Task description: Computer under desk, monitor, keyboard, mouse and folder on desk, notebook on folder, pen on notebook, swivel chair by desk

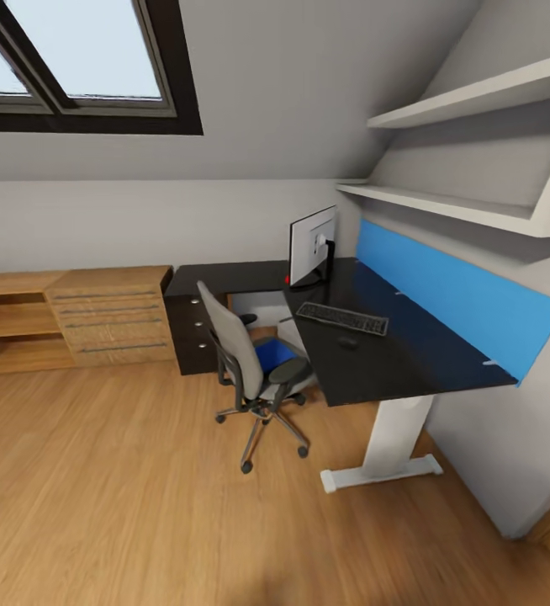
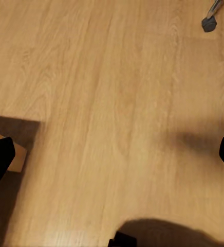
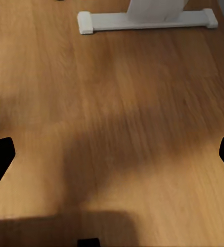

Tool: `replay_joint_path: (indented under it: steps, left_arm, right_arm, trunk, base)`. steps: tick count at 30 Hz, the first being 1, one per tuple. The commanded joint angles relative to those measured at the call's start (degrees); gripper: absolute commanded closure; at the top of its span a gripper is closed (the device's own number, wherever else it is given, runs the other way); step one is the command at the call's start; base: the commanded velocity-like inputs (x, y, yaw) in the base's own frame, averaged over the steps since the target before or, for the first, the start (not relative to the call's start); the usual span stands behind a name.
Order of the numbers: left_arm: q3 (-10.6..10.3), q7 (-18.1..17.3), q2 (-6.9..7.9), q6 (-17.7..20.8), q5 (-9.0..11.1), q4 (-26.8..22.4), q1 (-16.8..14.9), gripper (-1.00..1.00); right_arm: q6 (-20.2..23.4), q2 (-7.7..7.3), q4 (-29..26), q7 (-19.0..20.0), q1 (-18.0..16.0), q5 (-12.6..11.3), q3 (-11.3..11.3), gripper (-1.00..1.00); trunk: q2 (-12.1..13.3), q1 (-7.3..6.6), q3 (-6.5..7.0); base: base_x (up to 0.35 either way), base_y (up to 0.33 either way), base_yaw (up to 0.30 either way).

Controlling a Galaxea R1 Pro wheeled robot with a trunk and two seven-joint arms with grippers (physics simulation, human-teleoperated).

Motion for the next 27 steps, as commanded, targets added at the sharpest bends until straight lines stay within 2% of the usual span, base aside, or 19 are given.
replay_joint_path:
  steps: [1, 6, 12, 18, 27]
  left_arm:
    - [0.4, 0.0, -0.01, -0.2, -0.4, 0.0, -0.1, -1.00]
    - [0.4, 0.0, 0.06, -0.2, -0.4, 0.0, -0.1, -1.00]
    - [0.4, 0.1, 0.08, -0.2, -0.4, 0.0, -0.1, -1.00]
    - [0.4, 0.0, 0.02, -0.2, -0.4, 0.1, -0.1, -1.00]
    - [0.4, 0.0, -0.11, -0.2, -0.4, 0.0, -0.1, -1.00]
  right_arm:
    - [-0.1, -0.03, 0.0, -0.5, 0.0, 0.3, 0.3, -1.00]
    - [-0.2, -0.08, 0.1, -0.5, 0.0, 0.3, 0.4, -1.00]
    - [-0.3, -0.24, 0.0, -0.5, 0.0, 0.3, 0.4, -1.00]
    - [-0.5, -0.26, 0.0, -0.5, 0.0, 0.3, 0.4, -1.00]
    - [-0.5, -0.33, 0.0, -0.5, 0.0, 0.3, 0.4, -1.00]
  trunk:
    - [0.0, 0.04, -0.09]
    - [0.0, 0.04, -0.22]
    - [0.0, 0.04, -0.37]
    - [0.0, 0.04, 0.03]
    - [0.0, 0.04, 0.18]
  base:
    - [0.324, 0.000, 0.275]
    - [0.289, 0.000, 0.275]
    - [0.031, 0.000, 0.260]
    - [0.060, 0.111, 0.043]
    - [0.261, 0.189, 0.001]
